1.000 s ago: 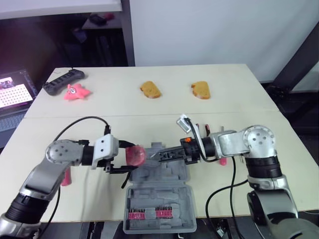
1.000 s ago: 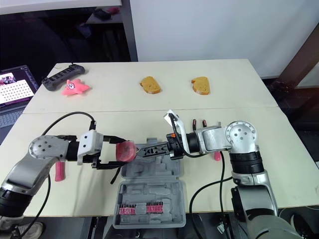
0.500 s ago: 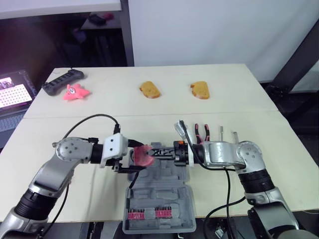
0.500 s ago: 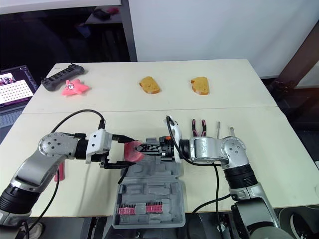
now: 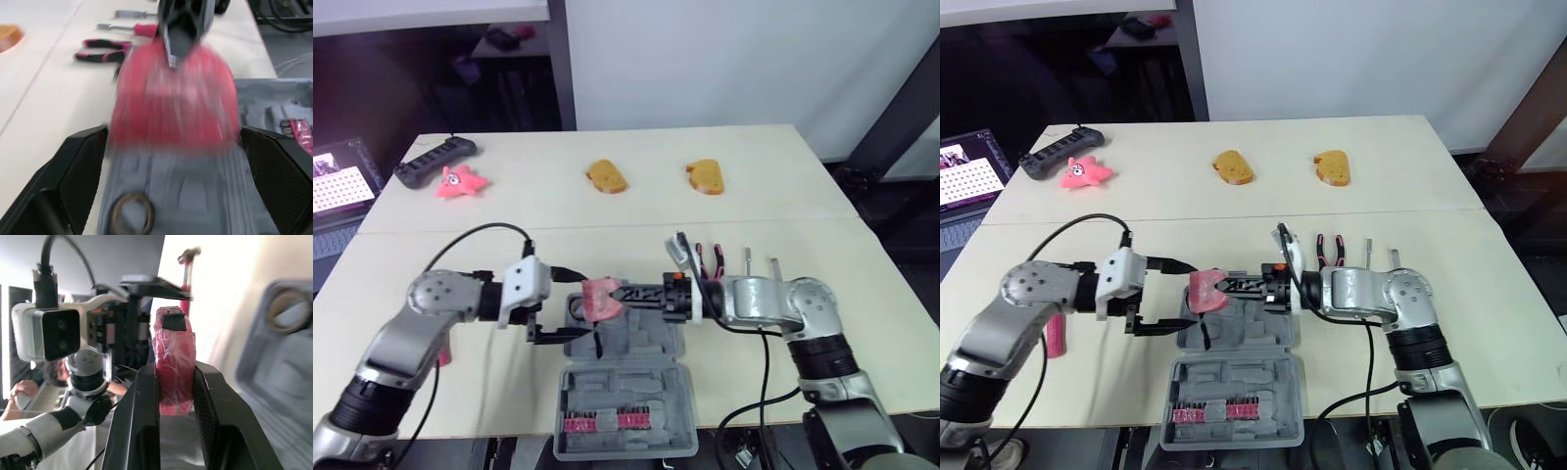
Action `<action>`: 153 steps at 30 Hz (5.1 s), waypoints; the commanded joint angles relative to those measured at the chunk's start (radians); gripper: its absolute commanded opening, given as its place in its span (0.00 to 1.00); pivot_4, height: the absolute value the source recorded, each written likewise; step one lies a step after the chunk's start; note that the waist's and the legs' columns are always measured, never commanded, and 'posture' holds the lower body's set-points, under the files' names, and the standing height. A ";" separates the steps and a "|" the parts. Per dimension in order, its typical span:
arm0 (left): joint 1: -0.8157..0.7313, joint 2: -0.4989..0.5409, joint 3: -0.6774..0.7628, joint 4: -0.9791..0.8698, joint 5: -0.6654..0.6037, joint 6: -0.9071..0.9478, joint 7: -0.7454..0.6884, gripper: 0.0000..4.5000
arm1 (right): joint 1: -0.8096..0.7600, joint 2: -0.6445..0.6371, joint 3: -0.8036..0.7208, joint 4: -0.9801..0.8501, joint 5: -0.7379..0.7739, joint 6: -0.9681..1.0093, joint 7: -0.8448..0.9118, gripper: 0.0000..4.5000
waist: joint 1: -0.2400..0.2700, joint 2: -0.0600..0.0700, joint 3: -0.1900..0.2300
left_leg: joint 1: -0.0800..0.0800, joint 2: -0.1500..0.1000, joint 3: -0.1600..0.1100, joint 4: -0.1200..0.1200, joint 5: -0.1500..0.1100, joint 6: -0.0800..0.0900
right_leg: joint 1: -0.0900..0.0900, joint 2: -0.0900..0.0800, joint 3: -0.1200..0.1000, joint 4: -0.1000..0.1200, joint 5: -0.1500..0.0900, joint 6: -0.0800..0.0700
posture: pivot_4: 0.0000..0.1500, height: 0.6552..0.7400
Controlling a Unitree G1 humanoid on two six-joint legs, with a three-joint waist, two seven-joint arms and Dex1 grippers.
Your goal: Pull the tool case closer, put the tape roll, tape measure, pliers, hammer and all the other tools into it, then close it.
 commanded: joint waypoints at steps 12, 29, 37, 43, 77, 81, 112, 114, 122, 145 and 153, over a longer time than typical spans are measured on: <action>0.224 0.099 0.216 -0.173 -0.181 0.152 0.010 1.00 | 0.118 -0.363 -0.096 0.071 0.029 0.104 0.141 0.10 | 0.008 0.000 0.000 | 0.000 0.000 0.004 0.000 -0.001 0.002 | -0.001 0.000 0.004 -0.001 0.000 0.000 | 1.00 1.00; 0.267 0.131 0.189 -0.306 -0.179 0.108 -0.026 1.00 | 0.508 -0.403 -0.152 -0.068 -0.310 0.014 0.379 0.10 | 0.004 -0.001 0.000 | 0.001 0.003 0.006 0.000 -0.002 0.003 | -0.002 0.005 0.009 -0.002 0.001 -0.002 | 1.00 1.00; 0.255 0.091 0.171 -0.276 -0.161 0.123 0.041 1.00 | 0.575 -0.447 -0.268 -0.120 -0.398 0.019 0.478 0.73 | 0.009 0.000 0.000 | 0.001 0.003 0.006 0.000 -0.002 0.003 | -0.001 0.006 0.010 -0.003 0.001 -0.002 | 1.00 1.00; 0.230 0.094 0.165 -0.252 -0.224 0.140 -0.033 1.00 | 0.627 -0.555 -0.380 -0.289 -0.580 -0.080 0.614 0.99 | 0.015 0.000 0.000 | 0.001 0.003 0.007 0.000 -0.002 0.003 | -0.002 0.006 0.011 -0.003 0.001 -0.002 | 1.00 1.00; 0.437 0.121 0.274 -0.269 -0.249 0.128 -0.069 1.00 | 0.584 -0.498 0.210 -0.390 -1.824 -0.978 1.198 0.99 | 0.026 -0.002 0.000 | 0.002 0.003 0.007 0.001 -0.002 0.003 | -0.001 0.007 0.013 -0.004 0.001 -0.002 | 1.00 1.00; 0.430 0.121 0.271 -0.263 -0.246 0.124 -0.065 1.00 | 0.559 -0.485 0.234 -0.379 -1.865 -0.976 1.198 0.70 | 0.024 -0.002 0.000 | 0.002 0.003 0.007 0.001 -0.002 0.003 | -0.001 0.007 0.013 -0.004 0.001 -0.002 | 1.00 1.00; 0.475 0.030 0.281 -0.182 -0.145 -0.029 0.014 1.00 | -0.372 -0.287 0.661 -0.241 -1.951 -0.404 1.424 0.66 | 0.000 -0.002 0.000 | 0.001 0.003 0.006 0.001 -0.002 0.003 | -0.003 0.008 0.013 -0.001 0.001 -0.002 | 1.00 1.00; 0.487 0.028 0.285 -0.191 -0.144 -0.031 0.024 1.00 | -0.385 -0.264 0.709 -0.188 -1.997 -0.453 1.419 0.66 | 0.000 -0.002 0.000 | 0.001 0.003 0.006 0.001 -0.002 0.003 | -0.004 0.008 0.014 -0.001 0.001 -0.002 | 1.00 1.00; 0.559 0.029 0.333 -0.220 -0.154 -0.041 0.034 1.00 | -0.375 -0.179 0.765 -0.064 -2.093 -0.566 1.409 0.66 | -0.005 -0.002 0.000 | 0.000 0.003 0.008 0.001 -0.002 0.003 | -0.007 0.008 0.015 0.001 0.001 -0.002 | 1.00 1.00; 0.534 0.030 0.308 -0.209 -0.147 -0.033 0.035 1.00 | -0.378 -0.153 0.657 -0.085 -2.124 -0.560 1.450 0.99 | -0.003 -0.002 0.000 | 0.000 0.003 0.008 0.001 -0.002 0.003 | -0.008 0.008 0.015 0.001 0.001 -0.002 | 1.00 1.00; 0.512 0.033 0.307 -0.194 -0.153 -0.031 0.026 1.00 | -0.264 -0.143 0.354 -0.263 -1.924 -0.594 1.411 0.99 | 0.000 -0.002 0.000 | -0.001 0.003 0.008 0.001 -0.002 0.003 | -0.008 0.008 0.016 0.001 0.001 -0.002 | 1.00 1.00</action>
